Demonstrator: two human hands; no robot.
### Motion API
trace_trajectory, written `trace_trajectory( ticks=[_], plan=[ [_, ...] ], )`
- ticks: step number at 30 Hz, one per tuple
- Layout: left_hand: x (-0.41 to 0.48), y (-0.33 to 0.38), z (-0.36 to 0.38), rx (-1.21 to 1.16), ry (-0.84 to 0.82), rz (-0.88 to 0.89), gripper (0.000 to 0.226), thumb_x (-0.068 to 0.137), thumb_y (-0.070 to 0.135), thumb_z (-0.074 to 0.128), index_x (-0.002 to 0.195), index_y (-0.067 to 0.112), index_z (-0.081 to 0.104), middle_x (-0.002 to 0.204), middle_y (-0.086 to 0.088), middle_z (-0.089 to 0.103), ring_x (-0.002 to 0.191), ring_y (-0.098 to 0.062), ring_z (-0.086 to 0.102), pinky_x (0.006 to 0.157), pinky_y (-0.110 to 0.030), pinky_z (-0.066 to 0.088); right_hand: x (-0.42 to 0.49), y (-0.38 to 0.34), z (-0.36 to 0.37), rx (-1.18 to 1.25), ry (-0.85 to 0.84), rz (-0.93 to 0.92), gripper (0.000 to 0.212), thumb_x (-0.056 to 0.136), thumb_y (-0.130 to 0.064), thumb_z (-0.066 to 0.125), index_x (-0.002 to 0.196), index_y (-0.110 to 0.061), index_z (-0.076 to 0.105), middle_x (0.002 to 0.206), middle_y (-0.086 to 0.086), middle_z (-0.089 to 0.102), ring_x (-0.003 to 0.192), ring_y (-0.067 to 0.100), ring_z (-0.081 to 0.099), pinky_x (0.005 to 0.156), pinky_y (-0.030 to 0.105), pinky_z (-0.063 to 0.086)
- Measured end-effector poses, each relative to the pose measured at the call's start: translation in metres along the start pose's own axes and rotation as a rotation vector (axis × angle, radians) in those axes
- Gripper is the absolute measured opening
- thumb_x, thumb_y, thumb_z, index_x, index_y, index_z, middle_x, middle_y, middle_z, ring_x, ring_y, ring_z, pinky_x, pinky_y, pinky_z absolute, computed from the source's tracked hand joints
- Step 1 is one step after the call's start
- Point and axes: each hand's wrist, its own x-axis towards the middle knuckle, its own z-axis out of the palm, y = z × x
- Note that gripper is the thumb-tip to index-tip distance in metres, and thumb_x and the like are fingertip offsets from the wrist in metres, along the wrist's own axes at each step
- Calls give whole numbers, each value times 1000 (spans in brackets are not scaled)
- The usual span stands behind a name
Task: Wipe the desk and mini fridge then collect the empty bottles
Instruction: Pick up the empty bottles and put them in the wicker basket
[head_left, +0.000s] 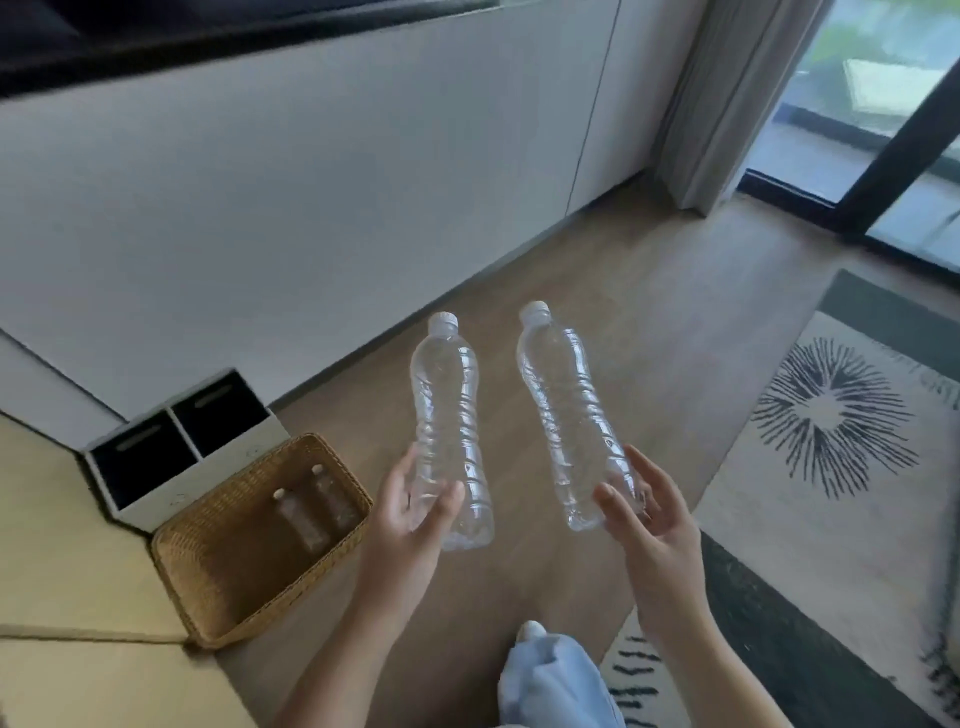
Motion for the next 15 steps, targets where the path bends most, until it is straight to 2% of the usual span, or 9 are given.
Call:
trace_trajectory(
  ticks=[2, 4, 6, 8, 11, 13, 15],
  plan=[
    [12, 9, 12, 14, 96, 4, 61, 73, 42, 66, 127, 33, 42, 115, 7, 61, 96, 10, 58, 70, -7, 47, 36, -5, 1, -7, -103, 17, 54, 57, -48, 75, 109, -43, 60, 115, 2, 65, 110, 18, 59, 99, 48, 44],
    [22, 12, 18, 7, 203, 4, 58, 79, 32, 62, 132, 26, 40, 116, 2, 61, 96, 10, 59, 73, -8, 47, 70, -11, 5, -23, -210, 15, 44, 67, -35, 79, 107, -41, 62, 117, 3, 64, 107, 16, 61, 99, 48, 44],
    [27, 13, 18, -4, 311, -13, 67, 76, 45, 68, 134, 26, 40, 123, 0, 58, 106, 0, 58, 82, -16, 49, 98, -16, 15, -25, -325, 11, 40, 72, -24, 76, 106, -37, 60, 115, 4, 64, 102, 13, 63, 98, 47, 45],
    [28, 15, 14, 13, 416, -50, 79, 62, 64, 66, 131, 35, 40, 130, 0, 55, 111, -11, 57, 86, -24, 48, 121, -20, 31, -30, -425, 22, 42, 71, -23, 77, 106, -37, 60, 114, 3, 65, 101, 12, 63, 96, 44, 47],
    [26, 10, -5, 15, 597, -64, 80, 57, 66, 62, 129, 40, 41, 127, 3, 56, 109, -12, 58, 86, -27, 48, 140, -16, 62, -36, -566, 42, 39, 79, -14, 71, 107, -37, 58, 111, 4, 65, 93, 9, 63, 91, 38, 50],
    [22, 5, -23, 3, 694, -92, 76, 55, 71, 62, 124, 48, 42, 126, 7, 57, 110, -13, 58, 93, -39, 47, 145, -11, 85, -42, -643, 55, 37, 81, -13, 67, 109, -36, 58, 103, 0, 66, 86, 6, 63, 86, 33, 52],
    [19, -2, -41, -14, 783, -116, 70, 53, 74, 62, 118, 55, 43, 124, 9, 58, 110, -14, 59, 95, -44, 46, 145, -5, 108, -49, -702, 60, 38, 81, -11, 66, 110, -35, 59, 90, -9, 67, 78, 3, 64, 78, 25, 53]
  ],
)
